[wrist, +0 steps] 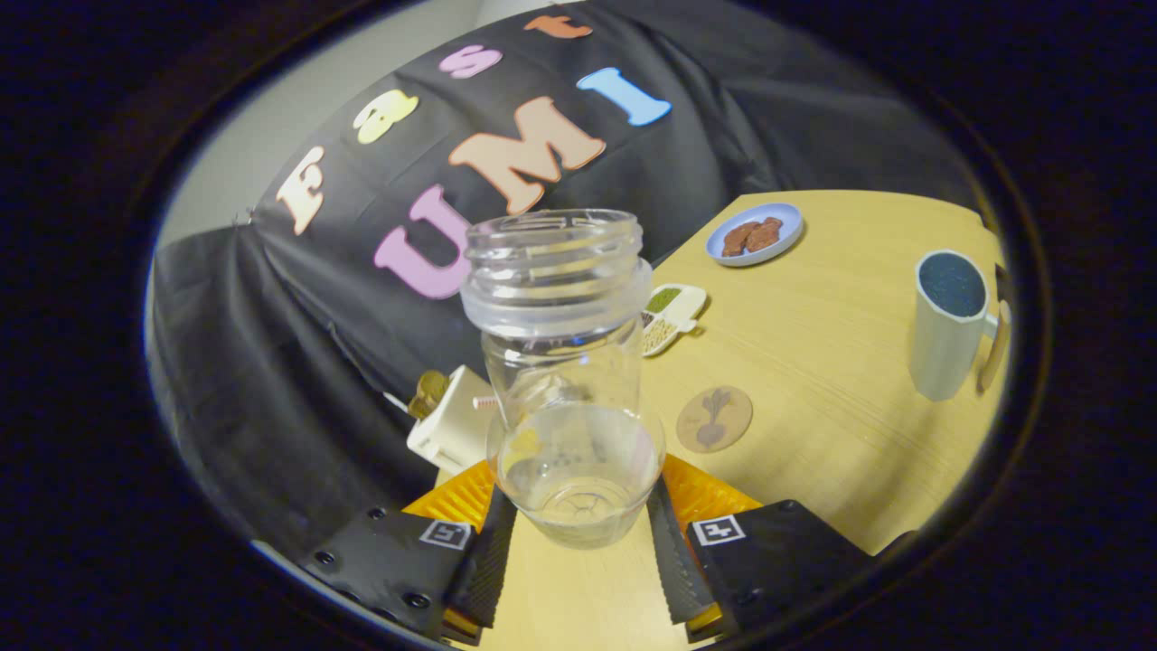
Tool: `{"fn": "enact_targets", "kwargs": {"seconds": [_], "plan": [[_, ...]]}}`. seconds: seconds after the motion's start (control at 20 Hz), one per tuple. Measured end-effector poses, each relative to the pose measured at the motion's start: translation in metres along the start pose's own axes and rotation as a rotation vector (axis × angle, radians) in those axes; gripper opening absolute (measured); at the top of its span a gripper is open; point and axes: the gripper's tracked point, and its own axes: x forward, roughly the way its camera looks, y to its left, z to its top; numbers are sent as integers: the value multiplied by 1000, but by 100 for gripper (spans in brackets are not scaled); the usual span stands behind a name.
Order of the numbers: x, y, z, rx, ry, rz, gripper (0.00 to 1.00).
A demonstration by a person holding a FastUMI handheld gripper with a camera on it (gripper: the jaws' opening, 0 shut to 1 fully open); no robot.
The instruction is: Take the bottle from table, then pour the juice into the cup, finally place the bottle on the coaster
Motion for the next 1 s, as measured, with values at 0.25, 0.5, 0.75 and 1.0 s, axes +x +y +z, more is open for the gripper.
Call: {"fn": "enact_targets", "kwargs": {"seconds": [0.25,0.5,0.75,1.0], "plan": [[8,-4,40,183,-86,-6,73],[12,-4,65,321,-112,16,73],[14,-7,93,477,-173,43,73],[10,-19,120,597,-244,61,73]]}}
